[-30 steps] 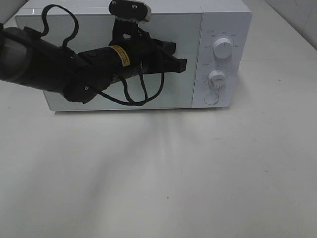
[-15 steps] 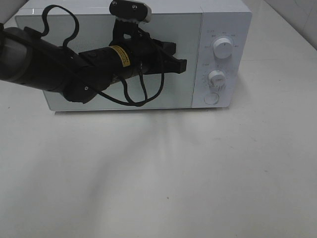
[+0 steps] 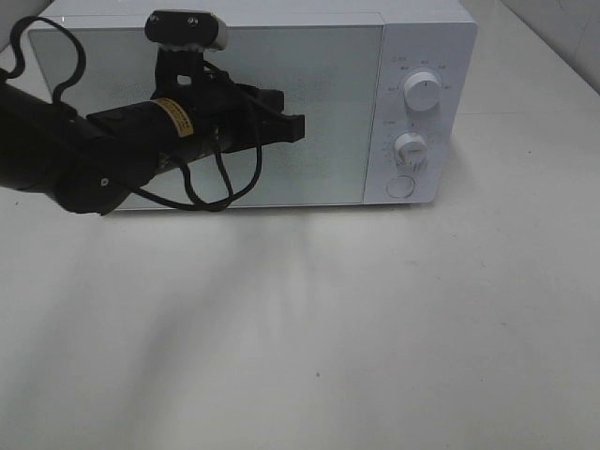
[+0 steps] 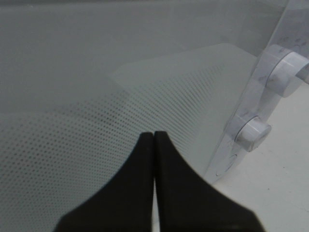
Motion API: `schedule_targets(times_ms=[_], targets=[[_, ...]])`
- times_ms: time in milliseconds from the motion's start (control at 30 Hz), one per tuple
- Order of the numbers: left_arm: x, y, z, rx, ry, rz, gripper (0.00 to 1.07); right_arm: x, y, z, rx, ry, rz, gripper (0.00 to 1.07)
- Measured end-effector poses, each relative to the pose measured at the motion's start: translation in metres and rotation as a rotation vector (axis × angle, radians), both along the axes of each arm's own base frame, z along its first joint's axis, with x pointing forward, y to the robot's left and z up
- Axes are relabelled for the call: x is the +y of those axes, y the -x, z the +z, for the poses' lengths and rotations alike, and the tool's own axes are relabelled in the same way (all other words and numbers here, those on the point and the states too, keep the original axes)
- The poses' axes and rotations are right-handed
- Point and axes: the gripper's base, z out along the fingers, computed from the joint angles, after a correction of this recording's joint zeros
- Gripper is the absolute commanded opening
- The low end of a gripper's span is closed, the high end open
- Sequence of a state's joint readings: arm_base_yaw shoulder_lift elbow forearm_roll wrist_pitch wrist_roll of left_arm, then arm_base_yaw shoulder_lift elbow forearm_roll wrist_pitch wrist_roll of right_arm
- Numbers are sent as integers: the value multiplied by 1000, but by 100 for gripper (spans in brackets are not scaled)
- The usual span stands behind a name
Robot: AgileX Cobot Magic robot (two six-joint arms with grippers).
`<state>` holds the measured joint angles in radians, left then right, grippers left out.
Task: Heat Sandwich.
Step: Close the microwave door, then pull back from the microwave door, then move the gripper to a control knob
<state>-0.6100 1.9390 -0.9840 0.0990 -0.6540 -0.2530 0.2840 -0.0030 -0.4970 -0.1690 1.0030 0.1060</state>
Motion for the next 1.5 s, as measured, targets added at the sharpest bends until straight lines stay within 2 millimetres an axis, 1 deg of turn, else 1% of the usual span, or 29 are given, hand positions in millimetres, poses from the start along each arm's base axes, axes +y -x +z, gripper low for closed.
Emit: schedule_targets(times_ms=[67, 133, 200, 233, 367, 433, 500, 533, 567, 600, 633, 667, 700, 733, 767, 833, 867, 967, 1233, 1300, 1367, 1433, 1500], targets=[[3, 4, 1, -4, 4, -1, 0, 0, 0, 0, 0, 0, 0, 75], [10, 14, 2, 11, 7, 1, 0, 0, 0, 0, 0, 0, 0, 75], [14, 21, 3, 20, 8, 2, 0, 0, 0, 0, 0, 0, 0, 75], [14, 21, 3, 20, 8, 2, 0, 0, 0, 0, 0, 0, 0, 75], [24, 36, 5, 35, -2, -3, 0, 0, 0, 0, 0, 0, 0, 75], [26, 39, 6, 35, -4, -5, 0, 0, 0, 0, 0, 0, 0, 75], [28, 42, 9, 32, -11, -12, 8, 0, 0, 0, 0, 0, 0, 75], [30, 45, 12, 46, -31, -18, 26, 0, 0, 0, 0, 0, 0, 75], [30, 45, 12, 46, -31, -18, 26, 0, 0, 0, 0, 0, 0, 75], [31, 47, 14, 60, -41, -17, 36, 0, 0, 0, 0, 0, 0, 75], [32, 48, 15, 79, -55, -15, 52, 0, 0, 0, 0, 0, 0, 75], [35, 51, 18, 112, -84, -10, 84, 0, 0, 0, 0, 0, 0, 75], [35, 51, 18, 112, -84, -10, 84, 0, 0, 0, 0, 0, 0, 75], [36, 52, 20, 128, -97, -6, 98, 0, 0, 0, 0, 0, 0, 75], [38, 54, 20, 150, -117, -1, 102, 0, 0, 0, 0, 0, 0, 75], [44, 60, 22, 224, -189, 11, 100, 0, 0, 0, 0, 0, 0, 75], [44, 60, 22, 224, -189, 11, 100, 0, 0, 0, 0, 0, 0, 75], [51, 67, 25, 299, -261, 27, 100, 0, 0, 0, 0, 0, 0, 75], [65, 80, 30, 417, -367, 54, 100, 0, 0, 0, 0, 0, 0, 75], [72, 88, 38, 453, -400, 67, 100, 0, 0, 0, 0, 0, 0, 75], [74, 91, 40, 468, -415, 71, 100, 0, 0, 0, 0, 0, 0, 75], [83, 101, 49, 507, -451, 86, 100, 0, 0, 0, 0, 0, 0, 75], [85, 103, 52, 516, -458, 90, 100, 0, 0, 0, 0, 0, 0, 75]])
